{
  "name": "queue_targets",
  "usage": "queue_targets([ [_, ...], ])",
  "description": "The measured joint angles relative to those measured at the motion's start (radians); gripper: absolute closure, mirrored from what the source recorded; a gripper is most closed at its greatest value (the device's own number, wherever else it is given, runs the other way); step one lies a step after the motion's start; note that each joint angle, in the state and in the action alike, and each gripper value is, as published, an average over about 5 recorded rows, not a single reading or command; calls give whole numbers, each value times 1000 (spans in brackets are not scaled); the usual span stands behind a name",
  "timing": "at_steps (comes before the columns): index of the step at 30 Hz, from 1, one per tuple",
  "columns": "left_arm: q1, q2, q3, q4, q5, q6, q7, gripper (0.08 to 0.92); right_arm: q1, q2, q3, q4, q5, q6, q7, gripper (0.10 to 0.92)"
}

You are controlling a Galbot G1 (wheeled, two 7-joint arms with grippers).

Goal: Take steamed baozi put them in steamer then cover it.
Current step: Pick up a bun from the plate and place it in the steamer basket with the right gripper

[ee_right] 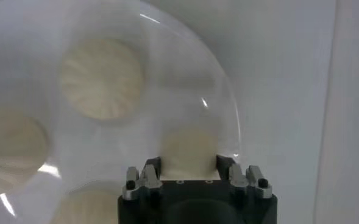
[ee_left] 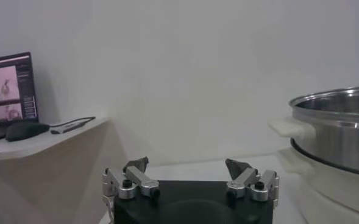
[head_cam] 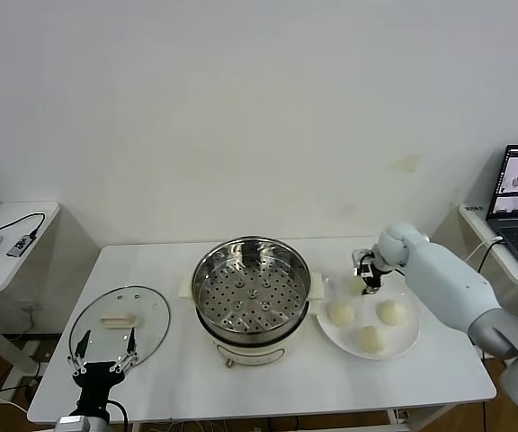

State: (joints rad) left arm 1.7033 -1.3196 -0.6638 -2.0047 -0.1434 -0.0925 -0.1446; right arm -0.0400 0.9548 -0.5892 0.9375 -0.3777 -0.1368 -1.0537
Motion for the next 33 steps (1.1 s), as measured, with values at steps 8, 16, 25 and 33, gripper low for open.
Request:
queue_targets([
  [8,2,15,10,10,-27,-17,14,177,136,-87,-99,141,178,-37,-4,448],
  [16,4,32,20,24,-62,-37,29,177,322,-101,-242,268,355,-44,4,441],
  [25,-10,43,23,30,-81,-45,31,177,500,-16,-412,315,482,35,16,440],
  [33,-11,49,23,35,-86,-48,33,177,565,100,-525,327,513,144,19,440],
])
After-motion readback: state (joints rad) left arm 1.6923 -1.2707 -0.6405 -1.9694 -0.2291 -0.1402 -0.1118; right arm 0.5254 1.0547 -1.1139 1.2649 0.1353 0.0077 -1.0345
